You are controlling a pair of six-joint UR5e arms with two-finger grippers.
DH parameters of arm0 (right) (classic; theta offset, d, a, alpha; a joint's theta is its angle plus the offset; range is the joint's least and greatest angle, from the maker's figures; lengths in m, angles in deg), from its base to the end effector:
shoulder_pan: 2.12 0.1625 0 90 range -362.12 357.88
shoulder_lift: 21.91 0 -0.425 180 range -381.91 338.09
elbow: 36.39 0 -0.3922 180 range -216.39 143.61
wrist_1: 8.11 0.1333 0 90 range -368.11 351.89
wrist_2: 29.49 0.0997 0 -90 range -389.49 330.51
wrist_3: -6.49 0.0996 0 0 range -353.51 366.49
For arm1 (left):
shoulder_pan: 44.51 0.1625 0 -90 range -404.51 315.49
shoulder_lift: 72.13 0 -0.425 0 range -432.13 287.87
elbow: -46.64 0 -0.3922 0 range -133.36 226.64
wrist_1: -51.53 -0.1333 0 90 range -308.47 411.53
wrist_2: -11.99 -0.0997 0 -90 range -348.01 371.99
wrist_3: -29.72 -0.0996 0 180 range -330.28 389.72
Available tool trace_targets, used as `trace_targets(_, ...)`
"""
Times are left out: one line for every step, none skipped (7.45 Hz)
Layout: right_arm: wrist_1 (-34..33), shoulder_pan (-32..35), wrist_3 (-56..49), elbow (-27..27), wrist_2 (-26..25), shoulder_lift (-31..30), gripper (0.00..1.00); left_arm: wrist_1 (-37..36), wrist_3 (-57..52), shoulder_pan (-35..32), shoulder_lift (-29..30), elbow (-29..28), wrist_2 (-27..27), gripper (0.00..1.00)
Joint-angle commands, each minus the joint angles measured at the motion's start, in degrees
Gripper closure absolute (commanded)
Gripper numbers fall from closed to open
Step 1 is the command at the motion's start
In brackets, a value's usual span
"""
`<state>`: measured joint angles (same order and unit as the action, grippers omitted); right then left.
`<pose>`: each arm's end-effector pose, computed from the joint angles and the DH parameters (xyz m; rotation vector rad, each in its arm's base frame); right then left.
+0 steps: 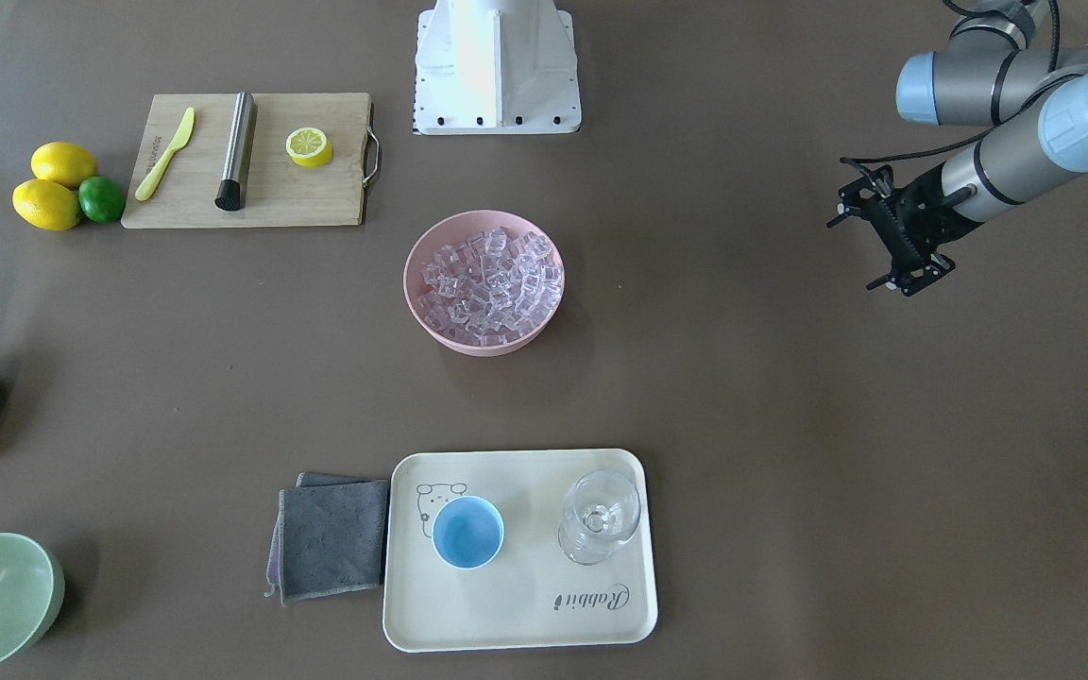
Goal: Put ice in cup with scoop
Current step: 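Move the right gripper down over the steel scoop's handle while the left arm rises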
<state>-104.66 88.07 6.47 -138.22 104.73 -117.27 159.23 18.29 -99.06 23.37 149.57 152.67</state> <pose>0.0653 -0.4494 0.6130 0.0001 -0.7718 0.0034 0.2619 -0.4648 0.4537 0.4163 1.0027 1.0186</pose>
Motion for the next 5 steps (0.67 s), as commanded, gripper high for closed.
trace_targets(3.6,-3.7,7.6,-1.6,0.6,-0.1,0.00,2.3,-0.2,5.0,4.9,-0.4,-0.2,0.01)
trace_targets(12.2,-7.1,16.1,-1.1,0.2,-1.8,0.00,4.2,-0.2,5.7,5.0,-1.0,-0.2,0.01)
trace_targets(24.3,-10.5,24.5,0.8,-1.7,-4.4,0.00,5.7,-0.1,6.9,5.4,-1.3,-0.3,0.01)
trace_targets(35.5,-13.2,30.4,4.4,-3.0,-5.2,0.00,5.8,-0.1,6.9,5.5,-1.7,-0.3,0.01)
trace_targets(38.6,-14.9,33.6,5.9,-2.9,-5.2,0.00,5.8,-0.2,7.0,5.5,-1.7,-0.2,0.01)
